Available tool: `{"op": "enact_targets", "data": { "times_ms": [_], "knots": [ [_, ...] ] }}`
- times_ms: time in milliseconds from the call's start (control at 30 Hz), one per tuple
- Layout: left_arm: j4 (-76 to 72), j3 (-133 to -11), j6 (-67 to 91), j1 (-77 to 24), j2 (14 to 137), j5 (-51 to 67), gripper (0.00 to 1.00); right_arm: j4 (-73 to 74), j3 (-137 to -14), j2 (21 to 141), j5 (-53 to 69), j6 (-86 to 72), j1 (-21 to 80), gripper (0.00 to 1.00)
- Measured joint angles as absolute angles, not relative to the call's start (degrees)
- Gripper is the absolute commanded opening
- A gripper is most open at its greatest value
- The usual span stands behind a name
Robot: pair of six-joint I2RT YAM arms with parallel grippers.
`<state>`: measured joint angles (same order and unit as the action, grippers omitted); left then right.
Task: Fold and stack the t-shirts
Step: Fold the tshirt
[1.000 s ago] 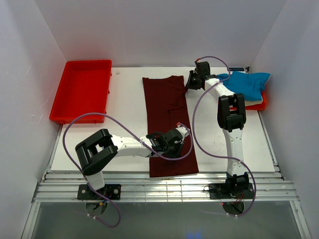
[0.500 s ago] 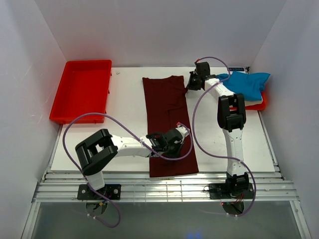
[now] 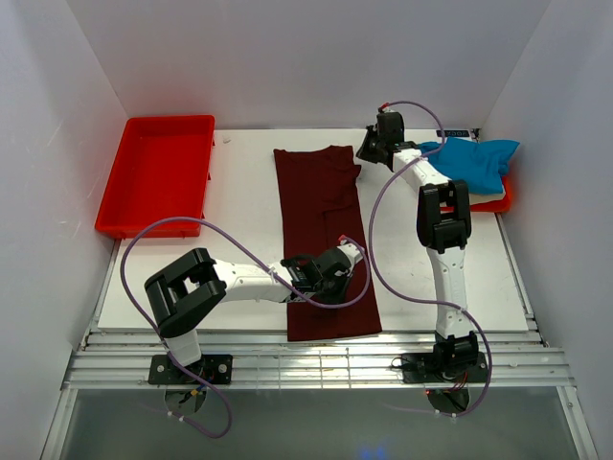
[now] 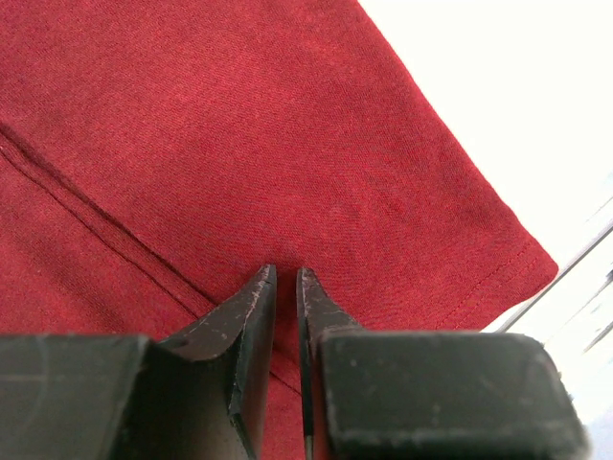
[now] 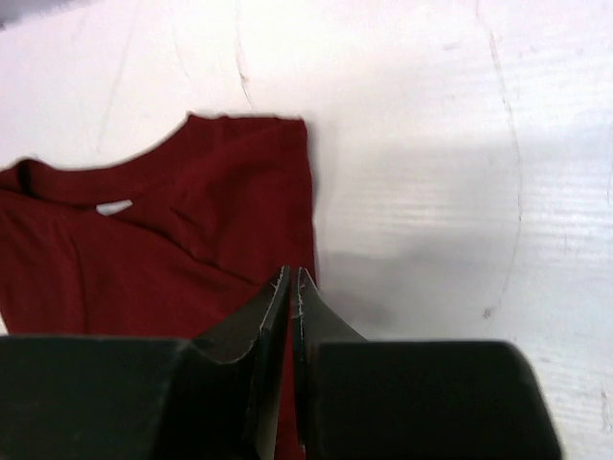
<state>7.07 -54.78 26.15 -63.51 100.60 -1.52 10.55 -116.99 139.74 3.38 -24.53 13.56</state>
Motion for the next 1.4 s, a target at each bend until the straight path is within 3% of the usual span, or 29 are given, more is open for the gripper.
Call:
{"op": "enact_targets", "data": {
  "times_ms": [367, 433, 500, 600, 700, 867, 1200, 1400],
  "knots": [
    [7.3, -55.0, 26.2, -63.5, 100.9, -1.5, 0.24, 5.4, -121.0, 144.9, 4.4, -29.8, 13.6, 0.13],
    [7.4, -55.2, 26.2, -63.5, 101.0, -1.5, 0.24, 5.8, -121.0, 145.6, 4.9, -30.1, 13.6, 0.30],
    [7.5, -55.3, 26.1, -63.5, 101.0, -1.5, 0.25, 6.3, -121.0, 145.7, 5.4, -29.8, 13.6, 0.42],
    [7.6, -55.5, 25.9, -63.5, 101.2, -1.5, 0.25, 6.0, -121.0, 145.7, 5.8, -28.0, 13.6, 0.50],
    [8.0, -56.2, 25.9, -63.5, 101.6, -1.4, 0.25, 6.5, -121.0, 145.7, 5.9, -25.8, 13.6, 0.51],
    [8.2, -56.4, 25.8, -63.5, 101.8, -1.3, 0.25, 8.1, -121.0, 145.6, 6.7, -23.5, 13.5, 0.49],
    [8.3, -56.4, 25.9, -63.5, 101.8, -1.3, 0.24, 9.3, -116.8, 143.3, 7.7, -22.1, 13.5, 0.13],
    [8.3, -56.4, 26.0, -63.5, 101.8, -1.4, 0.24, 9.3, -116.6, 143.2, 7.5, -21.9, 13.5, 0.11]
  ]
}}
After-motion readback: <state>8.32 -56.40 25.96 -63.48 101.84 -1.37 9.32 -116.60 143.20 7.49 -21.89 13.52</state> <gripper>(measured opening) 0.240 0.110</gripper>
